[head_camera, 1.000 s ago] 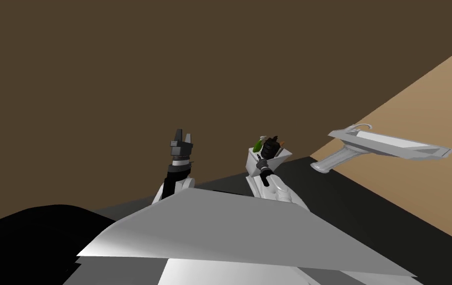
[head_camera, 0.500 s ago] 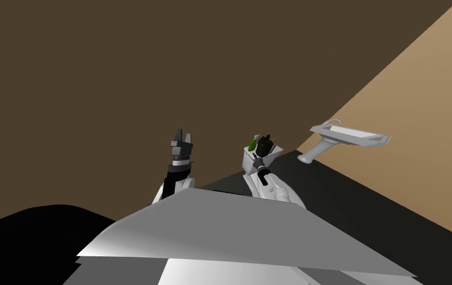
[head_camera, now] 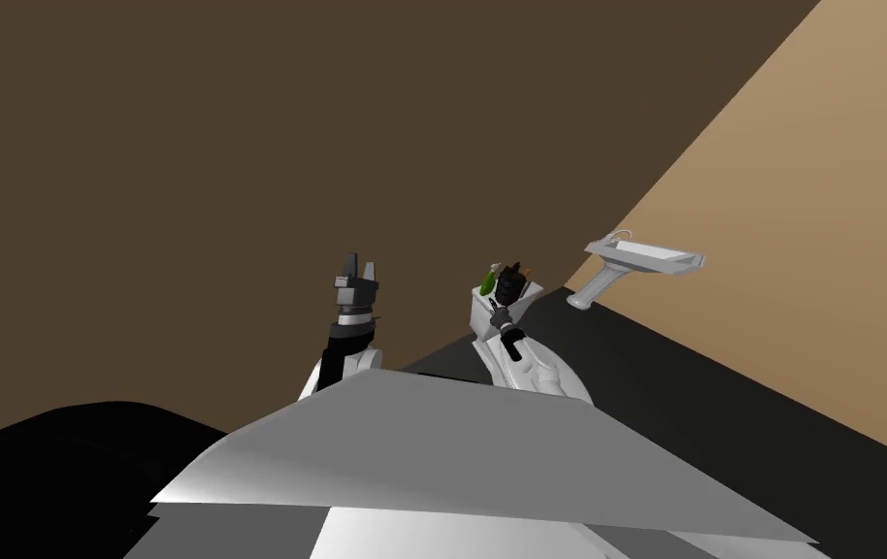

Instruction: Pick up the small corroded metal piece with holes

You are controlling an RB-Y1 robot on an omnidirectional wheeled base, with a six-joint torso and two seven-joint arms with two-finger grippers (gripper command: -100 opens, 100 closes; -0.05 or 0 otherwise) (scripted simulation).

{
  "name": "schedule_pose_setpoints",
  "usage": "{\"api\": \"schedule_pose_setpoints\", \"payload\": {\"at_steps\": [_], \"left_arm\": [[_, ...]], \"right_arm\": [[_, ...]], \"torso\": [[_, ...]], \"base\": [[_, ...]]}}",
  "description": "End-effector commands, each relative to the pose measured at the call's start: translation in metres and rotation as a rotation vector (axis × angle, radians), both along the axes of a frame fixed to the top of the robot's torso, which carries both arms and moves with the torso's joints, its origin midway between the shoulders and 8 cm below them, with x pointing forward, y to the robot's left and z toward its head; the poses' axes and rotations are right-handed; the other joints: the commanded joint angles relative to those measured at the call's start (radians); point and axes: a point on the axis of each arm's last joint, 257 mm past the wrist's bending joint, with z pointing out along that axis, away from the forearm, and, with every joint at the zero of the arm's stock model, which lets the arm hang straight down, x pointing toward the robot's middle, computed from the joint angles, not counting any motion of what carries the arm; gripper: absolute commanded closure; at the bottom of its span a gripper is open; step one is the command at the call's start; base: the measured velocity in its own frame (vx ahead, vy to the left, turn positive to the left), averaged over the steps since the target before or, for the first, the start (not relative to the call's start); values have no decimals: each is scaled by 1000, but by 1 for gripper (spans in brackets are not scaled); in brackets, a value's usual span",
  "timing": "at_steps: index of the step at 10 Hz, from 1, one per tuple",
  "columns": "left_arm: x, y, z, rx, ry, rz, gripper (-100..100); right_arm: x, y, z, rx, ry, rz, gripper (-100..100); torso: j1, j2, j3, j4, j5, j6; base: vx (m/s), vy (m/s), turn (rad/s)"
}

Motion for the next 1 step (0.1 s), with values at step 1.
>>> {"api": "schedule_pose_setpoints", "payload": {"at_steps": [1], "left_arm": [[0, 0, 0, 0, 0, 0, 0]], "right_arm": [[0, 0, 0, 0, 0, 0, 0]], "torso": [[0, 0, 0, 0, 0, 0]], "base": [[0, 0, 0]]}}
